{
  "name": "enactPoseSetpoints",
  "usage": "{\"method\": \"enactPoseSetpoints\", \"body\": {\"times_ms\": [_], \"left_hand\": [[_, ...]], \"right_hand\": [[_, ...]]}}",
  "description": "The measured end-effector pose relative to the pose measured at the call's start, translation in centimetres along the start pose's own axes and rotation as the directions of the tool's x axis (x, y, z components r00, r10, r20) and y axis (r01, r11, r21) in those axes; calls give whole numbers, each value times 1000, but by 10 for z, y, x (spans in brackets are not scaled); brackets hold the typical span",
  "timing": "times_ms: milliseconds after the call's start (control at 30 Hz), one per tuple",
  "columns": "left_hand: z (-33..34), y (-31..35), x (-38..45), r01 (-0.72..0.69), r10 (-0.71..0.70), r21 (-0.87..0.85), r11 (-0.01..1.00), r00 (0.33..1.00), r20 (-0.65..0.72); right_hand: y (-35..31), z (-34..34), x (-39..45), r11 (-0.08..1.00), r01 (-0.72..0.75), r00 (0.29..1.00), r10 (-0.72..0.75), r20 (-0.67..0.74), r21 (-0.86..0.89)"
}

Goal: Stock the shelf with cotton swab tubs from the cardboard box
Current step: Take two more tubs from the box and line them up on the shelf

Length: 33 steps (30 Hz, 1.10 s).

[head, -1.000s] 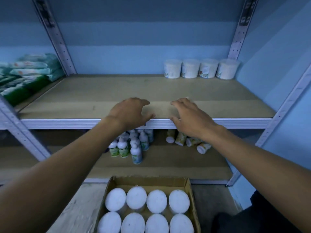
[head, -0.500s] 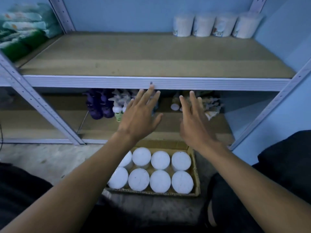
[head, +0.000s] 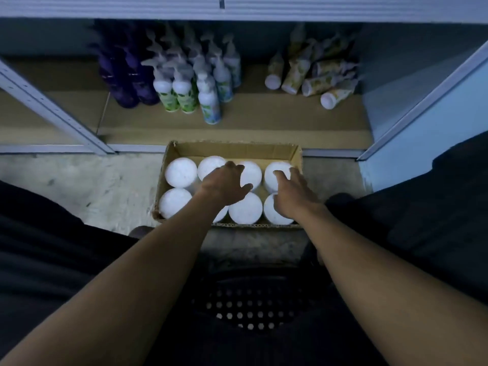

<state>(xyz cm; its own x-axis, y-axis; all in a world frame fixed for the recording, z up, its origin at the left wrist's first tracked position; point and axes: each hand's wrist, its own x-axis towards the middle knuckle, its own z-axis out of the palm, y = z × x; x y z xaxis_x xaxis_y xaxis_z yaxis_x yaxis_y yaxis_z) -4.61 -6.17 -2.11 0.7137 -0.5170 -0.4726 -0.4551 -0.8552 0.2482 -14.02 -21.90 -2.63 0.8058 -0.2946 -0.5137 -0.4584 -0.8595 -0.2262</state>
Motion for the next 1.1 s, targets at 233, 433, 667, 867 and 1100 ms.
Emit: {"method": "enactPoseSetpoints", "body": {"times_ms": [233, 433, 667, 867, 1100], "left_hand": [[66, 8, 10, 50, -50, -4, 999, 994, 99], [82, 4, 11, 16, -16, -4, 1000, 999, -48], [95, 6, 11, 57, -54, 96, 994, 998, -39], [97, 9, 12, 70, -66, 103, 992, 997, -40], [89, 16, 6, 67, -64, 54, 996, 996, -62]], "right_hand": [[11, 40, 18, 998, -53, 994, 49, 101, 33], [11, 58, 23, 995, -81, 994, 77, 75, 50], [10, 66, 25, 994, -102, 995, 103, -8, 28], [6, 66, 24, 988, -148, 989, 148, 0, -37], [3, 59, 20, 989, -149, 989, 149, 18, -28]]}}
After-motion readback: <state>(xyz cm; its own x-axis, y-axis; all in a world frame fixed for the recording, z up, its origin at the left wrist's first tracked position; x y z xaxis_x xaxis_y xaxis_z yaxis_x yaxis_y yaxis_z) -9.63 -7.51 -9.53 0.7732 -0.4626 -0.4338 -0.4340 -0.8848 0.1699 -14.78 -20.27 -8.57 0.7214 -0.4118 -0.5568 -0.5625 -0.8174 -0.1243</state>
